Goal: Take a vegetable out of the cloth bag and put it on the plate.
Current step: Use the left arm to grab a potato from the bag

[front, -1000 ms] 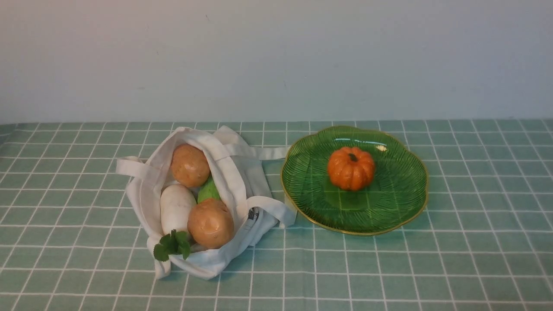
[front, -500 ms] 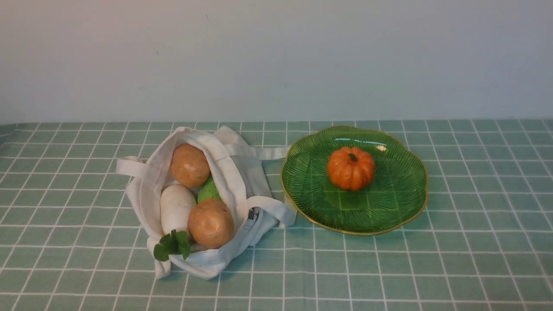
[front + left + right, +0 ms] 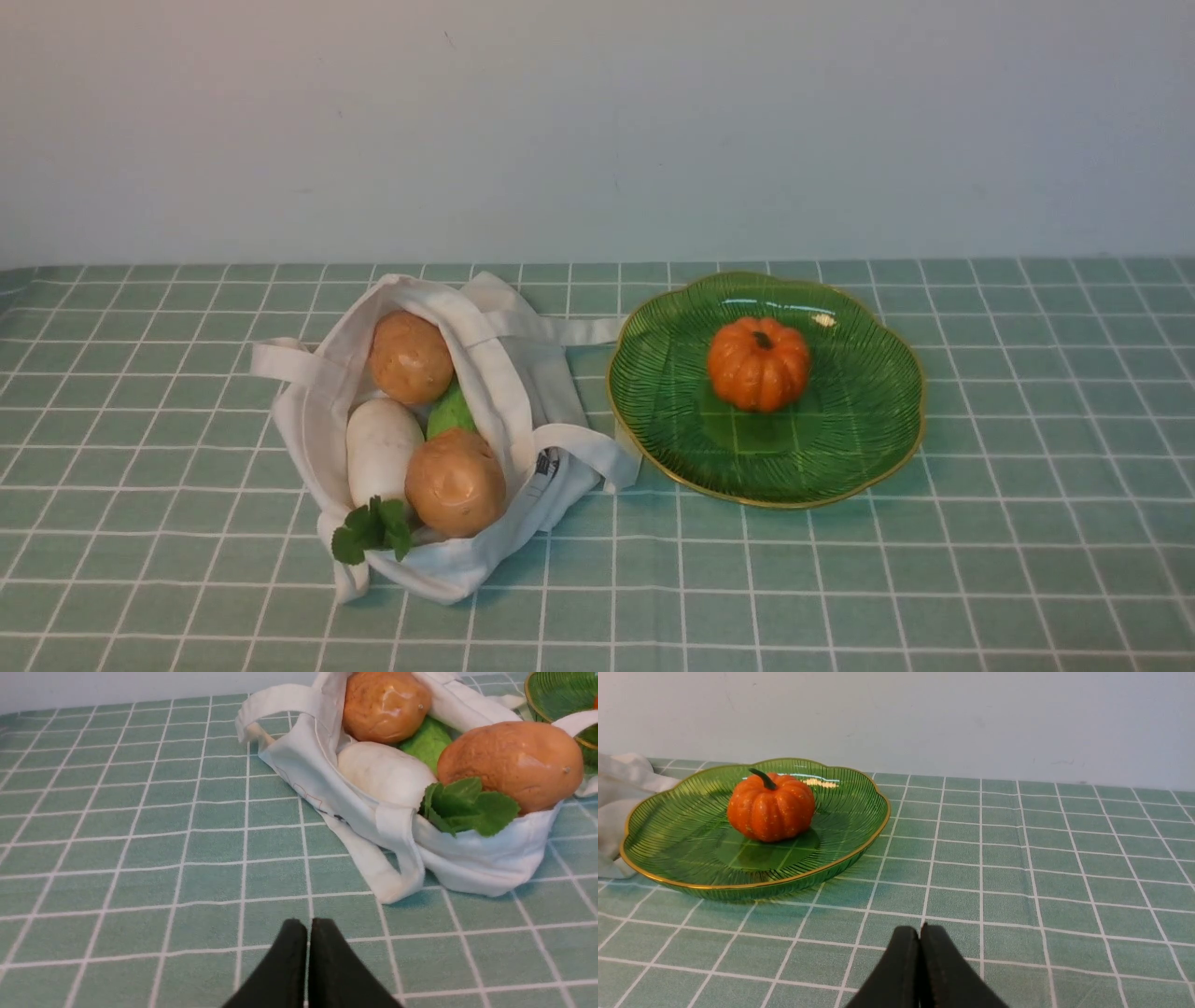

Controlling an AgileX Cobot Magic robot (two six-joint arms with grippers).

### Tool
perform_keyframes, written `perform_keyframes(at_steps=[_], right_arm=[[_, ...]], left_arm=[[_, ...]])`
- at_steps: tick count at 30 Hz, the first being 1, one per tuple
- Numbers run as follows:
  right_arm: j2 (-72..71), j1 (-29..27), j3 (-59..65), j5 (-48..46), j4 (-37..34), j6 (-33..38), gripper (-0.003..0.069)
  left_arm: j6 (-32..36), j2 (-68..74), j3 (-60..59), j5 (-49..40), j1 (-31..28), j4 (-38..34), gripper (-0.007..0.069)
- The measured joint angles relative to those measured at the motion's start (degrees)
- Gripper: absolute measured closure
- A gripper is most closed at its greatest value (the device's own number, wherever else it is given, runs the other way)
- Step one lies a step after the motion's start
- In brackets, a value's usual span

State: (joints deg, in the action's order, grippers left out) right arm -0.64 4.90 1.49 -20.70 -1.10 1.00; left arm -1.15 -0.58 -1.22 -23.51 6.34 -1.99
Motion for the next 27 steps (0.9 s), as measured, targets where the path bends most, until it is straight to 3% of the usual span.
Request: perform_keyframes(at_steps=[2, 5, 6, 8, 10, 22, 27], right_arm=[[0.0, 0.0, 0.0, 0.0, 0.0, 0.0, 0.0673], [0.0, 0.0, 0.0, 0.0, 0.0, 0.0, 0.0673], [0.0, 0.0, 0.0, 0.0, 0.0, 0.0, 0.0673], [0.0, 0.0, 0.0, 0.0, 0.0, 0.0, 0.0673], [0.0, 0.0, 0.0, 0.0, 0.0, 0.0, 0.0673], [0.0, 0.0, 0.0, 0.0, 0.0, 0.0, 0.0673], [0.0, 0.0, 0.0, 0.0, 0.0, 0.0, 0.0673]], left_arm=[[-3.3, 0.0, 0.0, 0.0, 0.0, -3.8, 0.0629], [-13.8, 0.0, -0.2, 0.1, 0.0, -18.5, 0.0629], [-14.5, 0.0, -0.2, 0.1, 0.0, -19.6, 0.0629], [-22.1, 0.0, -0.3, 0.0, 0.0, -32.5, 0.0629], [-25.4, 0.0, -0.3, 0.0, 0.0, -41.5, 0.0629], [-26.3, 0.0, -0.3, 10.4, 0.0, -59.0, 0.0629], [-16.2, 0.2, 5.8, 9.5, 0.0, -60.2, 0.0629]])
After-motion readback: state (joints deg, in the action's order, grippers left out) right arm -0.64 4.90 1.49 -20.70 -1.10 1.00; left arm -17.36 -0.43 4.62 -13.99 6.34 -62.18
